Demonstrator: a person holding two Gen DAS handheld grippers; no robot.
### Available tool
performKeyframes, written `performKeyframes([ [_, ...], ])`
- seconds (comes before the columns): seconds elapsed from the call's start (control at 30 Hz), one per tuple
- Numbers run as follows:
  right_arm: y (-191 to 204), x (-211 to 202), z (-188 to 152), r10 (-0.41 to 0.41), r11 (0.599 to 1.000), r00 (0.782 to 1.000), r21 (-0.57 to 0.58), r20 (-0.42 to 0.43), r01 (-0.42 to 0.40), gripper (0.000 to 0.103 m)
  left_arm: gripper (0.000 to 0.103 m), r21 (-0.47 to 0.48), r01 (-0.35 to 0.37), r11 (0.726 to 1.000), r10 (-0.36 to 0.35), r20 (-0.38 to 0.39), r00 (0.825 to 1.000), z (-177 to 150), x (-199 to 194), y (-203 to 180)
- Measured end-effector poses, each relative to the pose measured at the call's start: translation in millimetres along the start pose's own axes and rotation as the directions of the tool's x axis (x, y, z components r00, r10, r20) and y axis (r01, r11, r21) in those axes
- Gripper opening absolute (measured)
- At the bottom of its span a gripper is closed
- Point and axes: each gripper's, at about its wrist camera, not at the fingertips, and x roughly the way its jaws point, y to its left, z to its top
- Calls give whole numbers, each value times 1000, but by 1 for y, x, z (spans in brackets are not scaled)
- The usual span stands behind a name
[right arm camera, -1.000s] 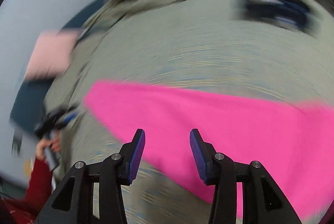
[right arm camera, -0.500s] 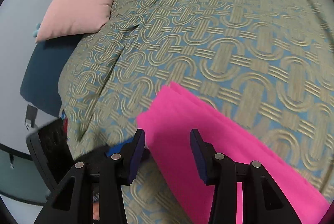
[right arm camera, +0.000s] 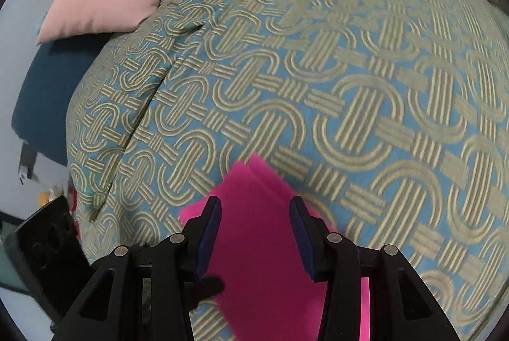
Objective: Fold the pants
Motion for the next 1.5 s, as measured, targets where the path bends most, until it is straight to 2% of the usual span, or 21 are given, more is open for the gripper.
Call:
performKeyframes([
  [0.13,1,3,8,-1,1000,1000,1,-6,1,45,42,36,37,999,-37,-10,999,2,3,-13],
  [0.43,-1,17,-1,6,1000,999,-9,-39,-6,45,42,-79,1,997,-1,-4,1000,0,-4,22],
  [0.63,3,23,-6,-13,997,999,-71,-50,9,45,42,-76,10,997,-9,16,1000,4,0,19],
  [0.67,4,24,-7,-17,997,999,-82,-50,13,40,42,-72,14,997,-13,18,1000,5,1,18],
  [0.7,6,24,-7,-21,995,999,-97,-45,17,22,42,-69,18,997,-16,18,1000,5,1,17],
  [0.73,8,25,-7,-34,994,998,-109,-45,29,10,42,-63,22,998,-21,18,1000,6,2,14],
  [0.87,3,22,-3,-40,996,999,-76,-2,39,3,42,-40,27,999,-26,19,999,4,-1,11],
  [1.0,-9,10,7,-85,996,994,-21,67,87,3,42,-15,-27,1000,28,36,999,-4,-15,16],
  [1.1,-14,9,11,-53,998,997,-13,48,54,4,42,-26,-54,998,56,46,997,-7,-24,25],
  [1.2,-7,13,10,-3,998,1000,-61,-5,3,7,42,-45,-75,996,77,41,996,-6,-23,32],
  [1.23,1,18,7,2,995,999,-102,-40,-6,10,42,-44,-91,995,93,40,995,-5,-22,33],
  [1.3,11,23,2,-33,987,997,-159,-65,23,24,42,-39,-129,991,131,39,991,-4,-19,35],
  [1.4,24,32,-4,-113,965,992,-242,-54,97,39,42,-28,-158,987,159,22,987,0,-9,40],
  [1.47,27,34,-5,-122,962,992,-249,-43,108,38,42,-27,-155,987,156,11,988,4,-2,43],
  [1.5,27,34,-4,-127,962,992,-248,-30,115,19,41,-19,-144,989,144,13,989,7,0,41],
])
